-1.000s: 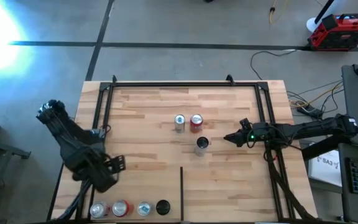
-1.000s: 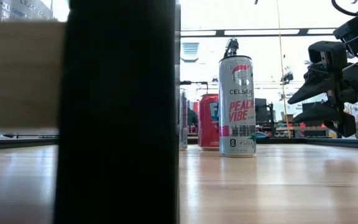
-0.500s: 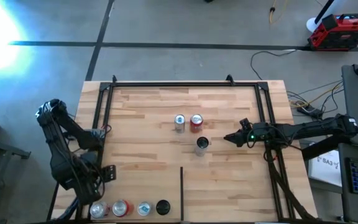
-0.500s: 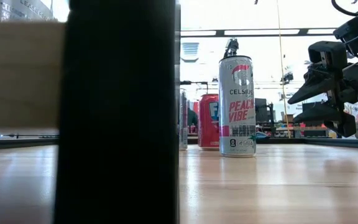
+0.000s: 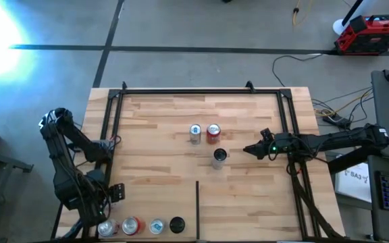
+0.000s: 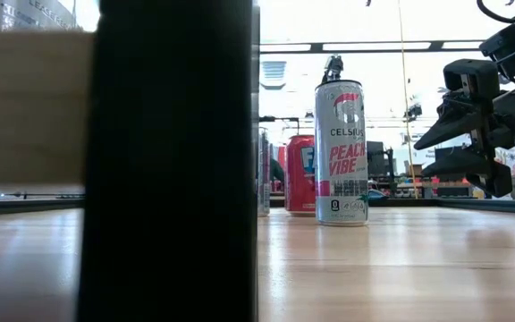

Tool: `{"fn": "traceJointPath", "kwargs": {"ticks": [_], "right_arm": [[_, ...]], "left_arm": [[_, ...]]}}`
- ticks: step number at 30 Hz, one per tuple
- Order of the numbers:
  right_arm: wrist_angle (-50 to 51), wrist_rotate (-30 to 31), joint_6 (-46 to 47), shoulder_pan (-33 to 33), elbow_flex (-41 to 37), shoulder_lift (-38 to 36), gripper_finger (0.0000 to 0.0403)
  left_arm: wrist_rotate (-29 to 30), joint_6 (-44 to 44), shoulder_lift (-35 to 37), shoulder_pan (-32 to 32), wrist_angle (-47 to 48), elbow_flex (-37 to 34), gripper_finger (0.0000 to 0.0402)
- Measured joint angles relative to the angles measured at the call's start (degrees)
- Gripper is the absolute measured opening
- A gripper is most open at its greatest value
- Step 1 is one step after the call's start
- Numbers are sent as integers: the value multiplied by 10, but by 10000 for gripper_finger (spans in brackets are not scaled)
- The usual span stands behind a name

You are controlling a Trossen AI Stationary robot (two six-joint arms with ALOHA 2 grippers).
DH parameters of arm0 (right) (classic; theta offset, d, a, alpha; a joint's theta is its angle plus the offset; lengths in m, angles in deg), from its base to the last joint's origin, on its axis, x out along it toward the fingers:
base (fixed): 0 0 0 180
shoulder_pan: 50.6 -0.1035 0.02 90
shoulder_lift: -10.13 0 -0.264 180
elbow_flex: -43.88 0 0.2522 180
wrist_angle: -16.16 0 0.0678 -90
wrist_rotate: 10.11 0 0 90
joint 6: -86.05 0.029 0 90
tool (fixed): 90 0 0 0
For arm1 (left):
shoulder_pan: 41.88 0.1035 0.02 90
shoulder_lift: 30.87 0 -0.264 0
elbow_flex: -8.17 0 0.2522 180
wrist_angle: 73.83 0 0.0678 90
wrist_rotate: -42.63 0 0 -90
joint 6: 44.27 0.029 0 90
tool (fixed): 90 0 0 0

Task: Place canned beverage on shelf
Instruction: Put the red silver soda can on the shelf aligned with the other red silver soda can

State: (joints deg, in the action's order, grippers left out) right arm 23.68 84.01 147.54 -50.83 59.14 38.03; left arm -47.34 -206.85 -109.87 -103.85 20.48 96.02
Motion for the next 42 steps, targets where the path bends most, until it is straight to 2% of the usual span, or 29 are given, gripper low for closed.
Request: {"fn": "traceJointPath", "kwargs": {"ticks": [42], "right_arm": [[0, 0, 0, 0, 0, 0, 183]], "left_arm": [[3, -22, -35, -15, -14, -7, 296]]}}
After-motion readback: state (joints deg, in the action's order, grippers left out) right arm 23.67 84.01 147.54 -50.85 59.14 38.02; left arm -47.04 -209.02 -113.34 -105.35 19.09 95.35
